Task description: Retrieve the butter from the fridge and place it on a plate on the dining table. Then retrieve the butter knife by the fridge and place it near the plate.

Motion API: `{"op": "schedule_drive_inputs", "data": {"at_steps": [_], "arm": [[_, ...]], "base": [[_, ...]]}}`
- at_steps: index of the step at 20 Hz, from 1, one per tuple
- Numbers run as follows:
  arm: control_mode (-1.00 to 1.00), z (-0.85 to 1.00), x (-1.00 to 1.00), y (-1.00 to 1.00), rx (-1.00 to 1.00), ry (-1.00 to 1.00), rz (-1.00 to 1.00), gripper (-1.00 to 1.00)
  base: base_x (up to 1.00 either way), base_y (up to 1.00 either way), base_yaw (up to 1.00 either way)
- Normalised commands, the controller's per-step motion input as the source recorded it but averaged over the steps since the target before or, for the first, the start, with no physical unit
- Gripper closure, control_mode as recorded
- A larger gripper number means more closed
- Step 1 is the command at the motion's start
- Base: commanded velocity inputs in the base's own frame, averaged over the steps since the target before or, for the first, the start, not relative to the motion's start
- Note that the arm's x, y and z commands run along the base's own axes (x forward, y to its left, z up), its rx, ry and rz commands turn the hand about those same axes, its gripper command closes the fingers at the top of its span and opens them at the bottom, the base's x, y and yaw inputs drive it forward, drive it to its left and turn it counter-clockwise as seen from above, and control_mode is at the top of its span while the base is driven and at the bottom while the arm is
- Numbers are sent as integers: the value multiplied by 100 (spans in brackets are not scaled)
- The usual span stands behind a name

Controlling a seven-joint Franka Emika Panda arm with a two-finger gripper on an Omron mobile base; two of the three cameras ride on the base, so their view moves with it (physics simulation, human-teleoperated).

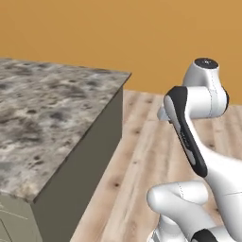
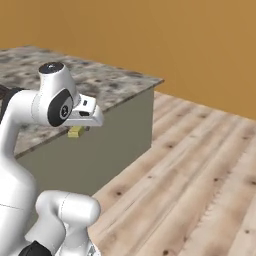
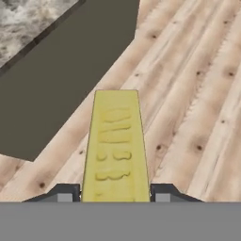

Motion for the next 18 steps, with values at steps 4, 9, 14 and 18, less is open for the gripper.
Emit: {"op": "schedule_drive_inputs", "data": {"at_steps": [4,9,14,18], "arm": [[100,0,0,0,0,0,0,100],[100,0,0,0,0,0,0,100],[100,0,0,0,0,0,0,100],[100,0,0,0,0,0,0,100]], "base": [[10,-38,35],[0,-24,37],[4,-14,19],[4,0,6]]}}
